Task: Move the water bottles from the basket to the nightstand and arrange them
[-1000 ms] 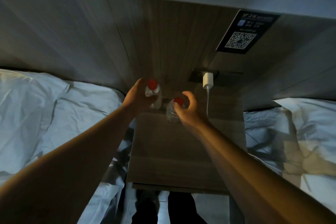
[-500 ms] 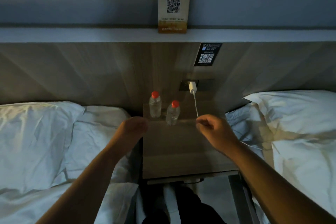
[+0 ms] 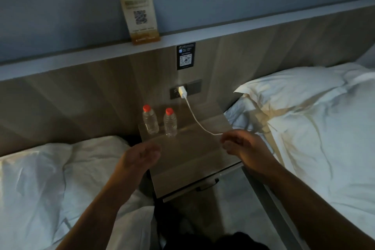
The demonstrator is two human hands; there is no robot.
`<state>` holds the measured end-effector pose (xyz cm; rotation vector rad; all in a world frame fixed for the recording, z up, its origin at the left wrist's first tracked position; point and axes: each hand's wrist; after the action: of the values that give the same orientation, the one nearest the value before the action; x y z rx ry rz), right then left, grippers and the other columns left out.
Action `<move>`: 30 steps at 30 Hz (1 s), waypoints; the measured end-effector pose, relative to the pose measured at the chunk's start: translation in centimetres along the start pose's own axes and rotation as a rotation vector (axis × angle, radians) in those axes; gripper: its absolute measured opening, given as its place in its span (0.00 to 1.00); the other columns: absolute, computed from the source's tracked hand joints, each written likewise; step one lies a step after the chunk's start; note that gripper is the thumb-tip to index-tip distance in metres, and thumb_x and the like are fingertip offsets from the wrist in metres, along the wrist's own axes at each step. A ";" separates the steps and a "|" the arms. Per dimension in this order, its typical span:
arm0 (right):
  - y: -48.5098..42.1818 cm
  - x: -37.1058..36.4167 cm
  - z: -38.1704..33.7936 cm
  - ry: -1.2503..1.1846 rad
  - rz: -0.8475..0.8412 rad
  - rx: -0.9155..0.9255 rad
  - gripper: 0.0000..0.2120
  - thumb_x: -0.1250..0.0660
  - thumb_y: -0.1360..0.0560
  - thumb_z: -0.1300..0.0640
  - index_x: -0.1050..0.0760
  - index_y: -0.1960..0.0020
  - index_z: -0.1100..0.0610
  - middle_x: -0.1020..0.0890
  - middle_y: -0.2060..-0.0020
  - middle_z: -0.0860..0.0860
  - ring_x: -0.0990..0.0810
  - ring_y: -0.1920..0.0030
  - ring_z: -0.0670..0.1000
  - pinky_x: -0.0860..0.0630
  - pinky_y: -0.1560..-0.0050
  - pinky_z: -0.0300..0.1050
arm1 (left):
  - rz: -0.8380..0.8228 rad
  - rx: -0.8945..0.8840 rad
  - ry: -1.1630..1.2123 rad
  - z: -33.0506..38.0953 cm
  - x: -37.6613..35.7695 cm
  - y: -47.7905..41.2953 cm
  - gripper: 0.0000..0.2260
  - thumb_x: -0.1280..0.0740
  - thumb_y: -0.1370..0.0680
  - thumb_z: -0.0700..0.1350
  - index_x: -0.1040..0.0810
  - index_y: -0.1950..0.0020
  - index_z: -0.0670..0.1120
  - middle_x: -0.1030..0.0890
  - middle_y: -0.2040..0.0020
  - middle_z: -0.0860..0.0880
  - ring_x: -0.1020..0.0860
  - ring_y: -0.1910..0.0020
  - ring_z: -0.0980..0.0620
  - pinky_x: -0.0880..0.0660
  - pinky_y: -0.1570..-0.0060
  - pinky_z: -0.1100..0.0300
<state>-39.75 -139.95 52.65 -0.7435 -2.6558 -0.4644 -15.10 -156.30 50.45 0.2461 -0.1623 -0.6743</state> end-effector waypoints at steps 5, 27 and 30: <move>4.1 2.0 0.6 -0.084 0.093 0.032 0.10 0.32 0.25 0.64 0.18 0.57 0.50 0.15 0.58 0.50 0.17 0.56 0.47 0.20 0.52 0.46 | -0.094 -0.061 -0.075 1.0 -2.6 1.1 0.14 0.31 0.31 0.50 0.18 0.46 0.49 0.15 0.50 0.49 0.17 0.48 0.50 0.21 0.45 0.52; 32.9 10.8 10.7 -0.254 0.735 -0.284 0.03 0.31 0.24 0.56 0.19 0.55 0.54 0.16 0.60 0.50 0.19 0.57 0.46 0.25 0.50 0.43 | -0.701 -0.022 -0.172 0.9 -24.6 9.3 0.17 0.28 0.35 0.50 0.17 0.49 0.47 0.14 0.50 0.47 0.18 0.44 0.46 0.24 0.39 0.47; 35.1 11.5 11.5 -0.307 0.879 -0.355 0.02 0.31 0.25 0.56 0.19 0.54 0.52 0.15 0.59 0.49 0.17 0.55 0.46 0.23 0.47 0.47 | -0.830 -0.022 -0.209 1.4 -28.4 8.3 0.15 0.28 0.35 0.50 0.17 0.50 0.48 0.14 0.51 0.48 0.18 0.44 0.45 0.24 0.41 0.49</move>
<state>-32.55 -101.99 54.69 -2.0793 -2.1757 -0.5897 -32.33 -132.30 52.15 0.2169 -0.2550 -1.5278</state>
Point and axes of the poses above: each hand's wrist, its own y-axis away from the middle knuckle, its own x-axis out of the back of the hand, z = x × y
